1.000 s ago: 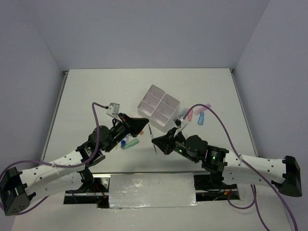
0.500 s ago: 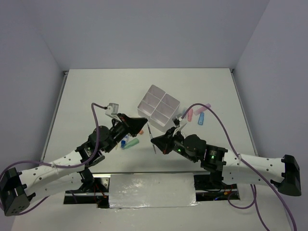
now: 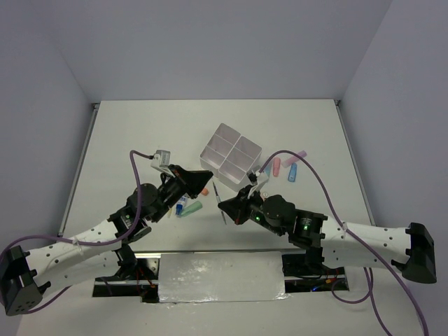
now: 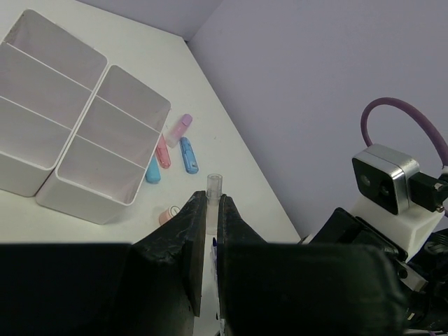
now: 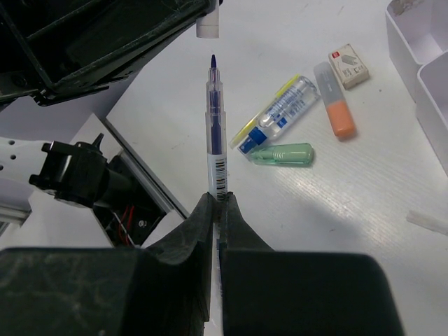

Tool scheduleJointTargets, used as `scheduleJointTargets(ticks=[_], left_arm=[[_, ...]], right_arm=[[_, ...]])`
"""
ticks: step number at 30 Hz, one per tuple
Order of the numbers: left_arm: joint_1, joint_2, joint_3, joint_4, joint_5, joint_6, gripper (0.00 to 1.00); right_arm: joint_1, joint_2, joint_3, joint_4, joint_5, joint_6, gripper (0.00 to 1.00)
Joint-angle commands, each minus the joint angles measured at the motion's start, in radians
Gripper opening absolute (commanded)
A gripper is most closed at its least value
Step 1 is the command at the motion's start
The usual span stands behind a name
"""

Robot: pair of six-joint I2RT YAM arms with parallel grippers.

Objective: Sort the stationery into containers
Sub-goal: Close the pen cap on the pen.

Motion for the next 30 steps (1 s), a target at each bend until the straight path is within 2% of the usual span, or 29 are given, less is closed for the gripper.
scheduleJointTargets(ticks=[1,30], left_arm=[[-0.002,-0.014,0.034,0.042,-0.005,0.001,0.00],[-0.002,-0.002,0.000,0.068,0.004,-0.007,0.00]], right_arm=[[0.010,0.000,0.057,0.014,0.013,-0.001,0.00],[0.007,0.034,0.091,0.011,0.041,0.001,0.00]])
